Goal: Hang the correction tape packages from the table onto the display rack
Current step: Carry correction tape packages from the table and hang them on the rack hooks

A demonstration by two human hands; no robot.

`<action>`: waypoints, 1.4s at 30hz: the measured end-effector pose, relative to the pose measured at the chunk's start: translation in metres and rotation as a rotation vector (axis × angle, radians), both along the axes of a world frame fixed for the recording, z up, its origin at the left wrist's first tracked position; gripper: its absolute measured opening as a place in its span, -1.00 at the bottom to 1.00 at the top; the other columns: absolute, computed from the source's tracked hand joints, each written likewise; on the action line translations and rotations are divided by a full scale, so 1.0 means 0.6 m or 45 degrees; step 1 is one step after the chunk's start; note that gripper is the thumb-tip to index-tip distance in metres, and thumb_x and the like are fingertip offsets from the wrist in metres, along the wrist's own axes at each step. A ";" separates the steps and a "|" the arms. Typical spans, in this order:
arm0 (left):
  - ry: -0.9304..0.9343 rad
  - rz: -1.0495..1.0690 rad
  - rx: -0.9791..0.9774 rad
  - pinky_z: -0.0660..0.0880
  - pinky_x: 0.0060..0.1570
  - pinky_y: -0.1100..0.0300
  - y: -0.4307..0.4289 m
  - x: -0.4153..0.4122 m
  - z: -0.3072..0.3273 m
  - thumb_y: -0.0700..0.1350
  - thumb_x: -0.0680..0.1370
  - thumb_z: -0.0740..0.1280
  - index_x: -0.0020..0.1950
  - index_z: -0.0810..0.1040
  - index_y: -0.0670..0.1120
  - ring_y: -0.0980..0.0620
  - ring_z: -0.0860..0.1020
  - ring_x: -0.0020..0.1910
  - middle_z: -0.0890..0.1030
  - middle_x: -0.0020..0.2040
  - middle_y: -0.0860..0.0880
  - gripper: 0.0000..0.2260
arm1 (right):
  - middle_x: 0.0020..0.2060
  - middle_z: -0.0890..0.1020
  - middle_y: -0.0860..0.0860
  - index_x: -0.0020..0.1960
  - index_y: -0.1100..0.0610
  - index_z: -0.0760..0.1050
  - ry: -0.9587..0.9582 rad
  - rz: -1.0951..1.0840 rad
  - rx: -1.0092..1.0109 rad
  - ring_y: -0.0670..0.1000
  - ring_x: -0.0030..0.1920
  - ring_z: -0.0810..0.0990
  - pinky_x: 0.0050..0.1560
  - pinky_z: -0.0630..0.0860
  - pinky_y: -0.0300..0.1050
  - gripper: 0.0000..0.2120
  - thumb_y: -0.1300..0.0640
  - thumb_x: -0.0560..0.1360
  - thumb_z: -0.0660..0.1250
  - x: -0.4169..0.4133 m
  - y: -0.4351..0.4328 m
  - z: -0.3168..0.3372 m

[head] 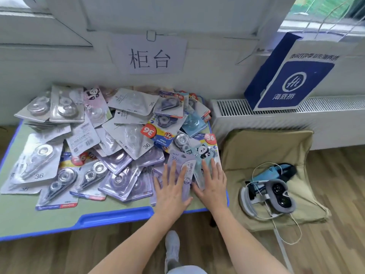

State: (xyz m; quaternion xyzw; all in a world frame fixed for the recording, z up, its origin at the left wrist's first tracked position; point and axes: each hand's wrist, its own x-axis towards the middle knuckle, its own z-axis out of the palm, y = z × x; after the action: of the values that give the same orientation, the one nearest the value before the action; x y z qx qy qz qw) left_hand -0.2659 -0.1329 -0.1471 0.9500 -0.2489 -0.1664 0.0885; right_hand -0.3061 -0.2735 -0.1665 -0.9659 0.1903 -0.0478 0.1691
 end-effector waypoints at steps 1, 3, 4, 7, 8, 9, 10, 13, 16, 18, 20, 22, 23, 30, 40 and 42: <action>-0.011 0.011 -0.025 -0.18 0.44 -0.19 -0.001 0.003 -0.002 0.26 0.49 0.23 0.36 -0.53 0.12 -0.12 -0.48 0.41 -0.54 0.40 0.00 -0.09 | 0.35 0.42 0.25 0.42 0.06 0.24 -0.019 0.006 -0.009 0.33 0.31 0.43 0.19 0.44 0.25 -0.32 -0.22 0.39 0.20 0.000 -0.002 -0.005; -0.040 0.036 -0.122 -0.17 0.45 -0.14 -0.003 0.006 -0.005 0.20 0.48 0.28 0.44 -0.40 0.11 -0.14 -0.42 0.44 -0.47 0.44 -0.01 -0.11 | 0.35 0.42 0.26 0.41 0.07 0.24 -0.062 0.015 -0.013 0.34 0.31 0.42 0.21 0.42 0.25 -0.33 -0.22 0.39 0.19 0.002 -0.006 -0.011; -0.047 0.051 -0.183 -0.15 0.45 -0.14 -0.004 0.005 -0.004 0.17 0.47 0.30 0.47 -0.33 0.11 -0.14 -0.41 0.44 -0.43 0.45 -0.02 -0.13 | 0.35 0.42 0.26 0.41 0.07 0.24 -0.085 0.019 -0.010 0.34 0.31 0.42 0.21 0.41 0.25 -0.34 -0.23 0.40 0.18 0.002 -0.006 -0.012; -0.085 0.082 -0.244 0.16 0.40 -0.17 -0.007 0.003 0.006 0.09 0.36 0.44 0.53 -0.08 0.06 -0.19 -0.20 0.49 -0.20 0.53 -0.10 -0.08 | 0.35 0.42 0.26 0.41 0.06 0.23 -0.134 0.027 0.025 0.34 0.32 0.41 0.20 0.41 0.25 -0.36 -0.21 0.41 0.18 0.001 -0.006 -0.008; -0.105 0.076 -0.277 0.29 0.33 -0.19 -0.005 0.003 0.008 0.04 0.27 0.52 0.53 0.11 -0.01 -0.26 -0.01 0.49 -0.03 0.54 -0.17 -0.07 | 0.35 0.42 0.25 0.40 0.07 0.24 -0.150 0.038 0.021 0.35 0.31 0.42 0.18 0.42 0.25 -0.37 -0.20 0.42 0.20 0.001 -0.007 -0.007; -0.138 0.067 -0.313 0.36 0.26 -0.20 -0.002 0.003 0.008 -0.01 0.18 0.56 0.49 0.28 -0.08 -0.33 0.17 0.45 0.13 0.51 -0.23 -0.08 | 0.34 0.44 0.25 0.40 0.07 0.24 -0.170 0.054 0.008 0.35 0.29 0.43 0.15 0.44 0.25 -0.37 -0.18 0.41 0.23 0.001 -0.009 -0.007; -0.180 0.062 -0.333 0.36 0.25 -0.22 0.004 0.004 0.006 -0.04 0.14 0.58 0.44 0.37 -0.13 -0.37 0.26 0.40 0.21 0.47 -0.27 -0.11 | 0.33 0.45 0.25 0.39 0.08 0.25 -0.187 0.068 -0.008 0.36 0.28 0.45 0.13 0.45 0.26 -0.36 -0.14 0.40 0.31 0.001 -0.009 -0.007; -0.202 0.091 -0.337 0.19 0.40 -0.16 0.023 0.003 0.010 -0.04 0.24 0.53 0.47 0.31 -0.10 -0.33 0.14 0.47 0.07 0.52 -0.22 -0.16 | 0.31 0.46 0.25 0.38 0.08 0.26 -0.215 0.086 -0.018 0.37 0.24 0.47 0.08 0.48 0.29 -0.20 0.00 0.27 0.58 0.001 -0.011 -0.012; -0.246 0.148 -0.386 0.24 0.34 -0.21 0.038 -0.006 0.020 -0.06 0.22 0.55 0.45 0.35 -0.12 -0.36 0.20 0.43 0.16 0.50 -0.25 -0.18 | 0.28 0.50 0.25 0.36 0.08 0.27 -0.255 0.077 -0.040 0.37 0.20 0.51 0.04 0.50 0.26 -0.27 -0.03 0.31 0.54 -0.003 -0.007 -0.003; -0.291 0.154 -0.396 0.30 0.28 -0.24 0.053 -0.013 0.028 -0.05 0.20 0.57 0.43 0.38 -0.14 -0.38 0.26 0.39 0.23 0.47 -0.27 -0.17 | 0.25 0.53 0.24 0.34 0.08 0.29 -0.291 0.044 -0.073 0.35 0.17 0.54 0.01 0.52 0.23 -0.40 -0.13 0.39 0.33 -0.008 -0.001 0.008; -0.293 0.168 -0.404 0.21 0.37 -0.17 0.076 -0.019 0.032 -0.04 0.27 0.53 0.47 0.31 -0.10 -0.34 0.18 0.45 0.13 0.51 -0.21 -0.19 | 0.23 0.54 0.24 0.33 0.10 0.35 -0.326 -0.006 -0.087 0.34 0.16 0.55 0.00 0.52 0.22 -0.43 -0.16 0.39 0.21 -0.017 0.012 0.019; -0.267 0.165 -0.408 0.12 0.43 -0.12 0.101 -0.029 0.029 -0.03 0.33 0.49 0.50 0.24 -0.07 -0.30 0.08 0.49 0.04 0.54 -0.18 -0.21 | 0.23 0.54 0.25 0.30 0.16 0.48 -0.346 -0.039 -0.091 0.36 0.16 0.54 0.00 0.52 0.24 -0.42 -0.14 0.38 0.24 -0.039 0.032 0.023; -0.266 0.148 -0.409 0.08 0.44 -0.10 0.113 -0.035 0.028 -0.02 0.35 0.48 0.51 0.23 -0.07 -0.29 0.05 0.50 0.02 0.54 -0.17 -0.22 | 0.23 0.54 0.24 0.27 0.19 0.52 -0.348 -0.046 -0.092 0.36 0.16 0.54 0.00 0.52 0.25 -0.43 -0.11 0.36 0.31 -0.054 0.043 0.022; -0.286 -0.059 -0.491 0.10 0.42 -0.12 0.204 -0.107 0.040 -0.09 0.27 0.54 0.44 0.35 -0.17 -0.35 0.14 0.46 0.13 0.50 -0.27 -0.22 | 0.21 0.54 0.26 0.24 0.21 0.55 -0.320 -0.201 -0.157 0.36 0.16 0.54 0.02 0.50 0.27 -0.33 0.05 0.19 0.63 -0.197 0.153 0.017; -0.263 -0.495 -0.482 0.06 0.44 -0.08 0.305 -0.314 0.034 -0.04 0.30 0.52 0.47 0.29 -0.13 -0.35 0.11 0.47 0.09 0.52 -0.25 -0.21 | 0.19 0.55 0.27 0.21 0.21 0.56 -0.264 -0.669 -0.160 0.34 0.15 0.55 0.00 0.52 0.24 -0.34 0.05 0.16 0.63 -0.502 0.337 0.024; -0.234 -0.578 -0.473 0.03 0.45 -0.07 0.303 -0.365 0.028 0.00 0.34 0.48 0.51 0.23 -0.08 -0.30 0.05 0.50 0.02 0.55 -0.19 -0.21 | 0.16 0.57 0.27 0.19 0.22 0.58 -0.254 -0.791 -0.186 0.35 0.12 0.57 -0.05 0.54 0.23 -0.33 0.06 0.13 0.65 -0.564 0.351 0.028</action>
State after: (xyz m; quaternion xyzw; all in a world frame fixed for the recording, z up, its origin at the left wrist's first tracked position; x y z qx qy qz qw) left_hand -0.4847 0.0491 -0.1300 0.8486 -0.4881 -0.0470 0.1984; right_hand -0.6442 -0.0628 -0.1494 -0.8618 0.4543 -0.2049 0.0947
